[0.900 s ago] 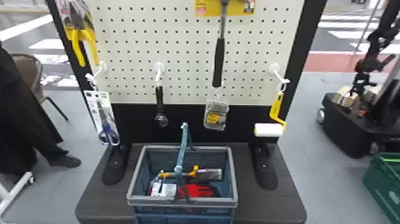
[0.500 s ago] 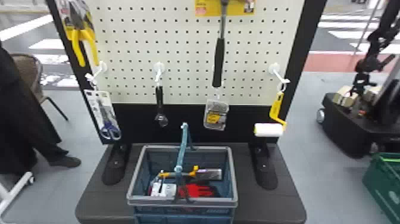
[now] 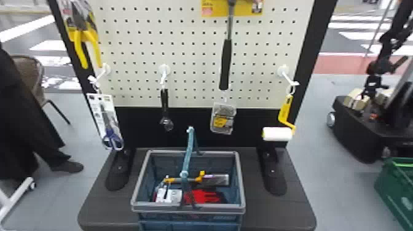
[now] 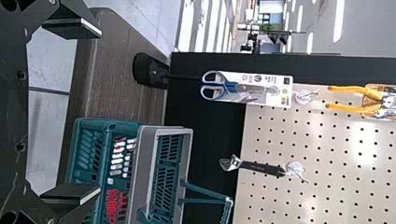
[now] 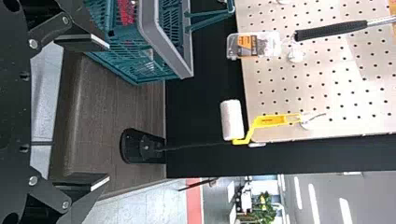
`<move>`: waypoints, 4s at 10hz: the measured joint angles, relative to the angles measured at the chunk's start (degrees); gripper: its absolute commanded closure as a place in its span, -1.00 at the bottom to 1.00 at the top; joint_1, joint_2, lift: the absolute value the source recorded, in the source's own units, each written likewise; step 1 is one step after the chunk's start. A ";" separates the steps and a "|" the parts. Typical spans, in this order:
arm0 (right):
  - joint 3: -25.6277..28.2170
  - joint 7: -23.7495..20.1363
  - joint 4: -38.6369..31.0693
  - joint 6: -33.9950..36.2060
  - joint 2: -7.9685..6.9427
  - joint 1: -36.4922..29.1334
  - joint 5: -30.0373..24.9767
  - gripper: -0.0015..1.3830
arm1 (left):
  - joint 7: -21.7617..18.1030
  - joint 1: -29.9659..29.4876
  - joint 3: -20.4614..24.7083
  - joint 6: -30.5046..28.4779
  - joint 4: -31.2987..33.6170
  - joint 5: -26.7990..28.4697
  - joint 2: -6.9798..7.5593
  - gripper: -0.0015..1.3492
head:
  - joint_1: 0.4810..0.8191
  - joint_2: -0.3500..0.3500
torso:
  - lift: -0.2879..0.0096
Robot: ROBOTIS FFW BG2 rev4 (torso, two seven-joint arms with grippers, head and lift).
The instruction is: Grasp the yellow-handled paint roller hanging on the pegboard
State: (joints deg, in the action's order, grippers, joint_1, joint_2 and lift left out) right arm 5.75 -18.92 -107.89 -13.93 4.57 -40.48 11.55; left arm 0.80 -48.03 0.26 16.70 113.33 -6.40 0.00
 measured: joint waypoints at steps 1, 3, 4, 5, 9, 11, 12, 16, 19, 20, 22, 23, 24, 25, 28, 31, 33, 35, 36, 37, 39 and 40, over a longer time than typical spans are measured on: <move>0.74 -0.09 -2.74 2.75 0.14 0.00 -0.34 -0.60 | -0.01 -0.03 0.00 -0.03 0.00 -0.03 0.00 -0.79 | -0.60 0.00 | 0.26; 1.95 -3.22 -6.56 8.38 2.04 2.58 -0.31 -0.65 | 0.03 -0.08 -0.01 -0.16 0.01 -0.10 0.00 -0.79 | -0.60 0.00 | 0.26; 2.61 -5.89 -6.18 10.61 3.15 5.71 -0.16 -0.66 | 0.03 0.05 -0.06 -0.29 0.00 -0.10 0.00 -0.79 | -0.60 0.00 | 0.26; 3.74 -8.06 -4.60 12.07 3.73 9.73 -0.46 -0.68 | 0.02 0.24 -0.14 -0.46 0.00 -0.05 0.00 -0.79 | -0.60 0.00 | 0.26; 8.57 -12.06 -3.73 17.69 3.92 23.17 -4.61 -0.70 | 0.00 0.64 -0.27 -0.90 -0.03 -0.06 0.17 -0.79 | -0.60 0.00 | 0.26; 9.99 -13.31 -1.92 19.62 4.84 28.89 -6.40 -0.71 | 0.01 0.93 -0.34 -1.15 -0.04 -0.02 0.22 -0.79 | -0.60 0.00 | 0.26; 10.17 -13.58 0.82 19.86 5.81 31.61 -6.28 -0.72 | 0.00 1.09 -0.34 -1.28 -0.04 0.01 0.25 -0.79 | -0.60 0.00 | 0.26; 10.17 -22.68 19.15 20.12 8.07 46.57 -4.98 -0.73 | 0.00 2.58 -0.97 -1.80 -0.37 0.24 0.57 -0.79 | -0.60 0.00 | 0.26; 6.70 -29.73 28.84 23.20 10.01 57.88 -3.82 -0.76 | -0.01 3.41 -1.61 -2.09 -1.21 0.25 0.51 -0.79 | -0.60 0.00 | 0.26; 3.72 -31.63 34.17 24.00 11.59 61.71 -2.25 -0.76 | -0.01 3.75 -1.84 -2.11 -1.68 0.25 0.50 -0.79 | -0.60 0.00 | 0.26; -2.04 -34.08 42.56 25.13 14.01 67.14 2.18 -0.76 | 0.00 4.65 -2.38 -2.12 -2.58 0.34 0.45 -0.79 | -0.60 0.00 | 0.26; -5.26 -34.59 45.75 25.25 14.94 69.25 5.78 -0.76 | 0.01 5.04 -2.59 -2.16 -2.88 0.46 0.44 -0.79 | -0.60 0.00 | 0.26; -9.01 -34.89 48.17 25.28 15.82 71.47 9.07 -0.76 | 0.00 5.33 -2.72 -2.19 -3.19 0.50 0.40 -0.79 | -0.60 0.00 | 0.26; -13.09 -35.04 50.36 25.28 16.76 73.86 12.17 -0.76 | 0.01 5.59 -2.85 -2.19 -3.50 0.54 0.36 -0.79 | -0.60 0.00 | 0.26; -21.12 -35.08 53.71 25.93 18.64 78.85 16.92 -0.80 | 0.02 6.50 -3.18 -1.95 -4.50 0.56 0.34 -0.79 | -0.60 0.00 | 0.26; -25.07 -35.13 53.40 26.54 19.41 79.96 18.14 -0.39 | 0.06 6.44 -3.08 -1.77 -4.68 0.47 0.31 -0.79 | -0.60 0.00 | 0.26; -26.10 -35.22 52.71 27.17 19.42 79.89 18.49 -0.06 | 0.07 6.44 -3.07 -1.64 -4.72 0.49 0.31 -0.79 | -0.60 0.00 | 0.26; -26.15 -35.15 51.12 28.03 19.59 78.90 18.12 0.47 | 0.04 5.89 -2.92 -1.38 -4.71 0.27 0.35 -0.79 | -0.60 0.00 | 0.26; -26.14 -35.14 50.76 28.50 19.78 78.68 17.58 0.59 | 0.06 5.79 -2.88 -1.37 -4.70 0.25 0.35 -0.79 | -0.60 0.00 | 0.26; -26.06 -35.06 50.22 28.87 19.84 78.53 16.71 0.85 | 0.07 5.65 -2.79 -1.34 -4.69 0.20 0.35 -0.79 | -0.60 0.00 | 0.26; -24.27 -33.51 47.89 29.28 19.86 77.23 14.22 0.86 | 0.05 5.44 -2.73 -1.24 -4.59 0.08 0.42 -0.79 | -0.60 0.00 | 0.26; -23.40 -33.21 46.96 29.43 19.88 76.43 13.78 0.86 | 0.05 5.38 -2.73 -1.23 -4.56 0.02 0.43 -0.79 | -0.60 0.00 | 0.26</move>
State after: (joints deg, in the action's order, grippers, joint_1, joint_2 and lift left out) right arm -17.66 -52.14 -60.92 15.49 24.46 35.94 25.33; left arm 0.86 -42.65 -2.47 15.46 108.76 -6.38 0.43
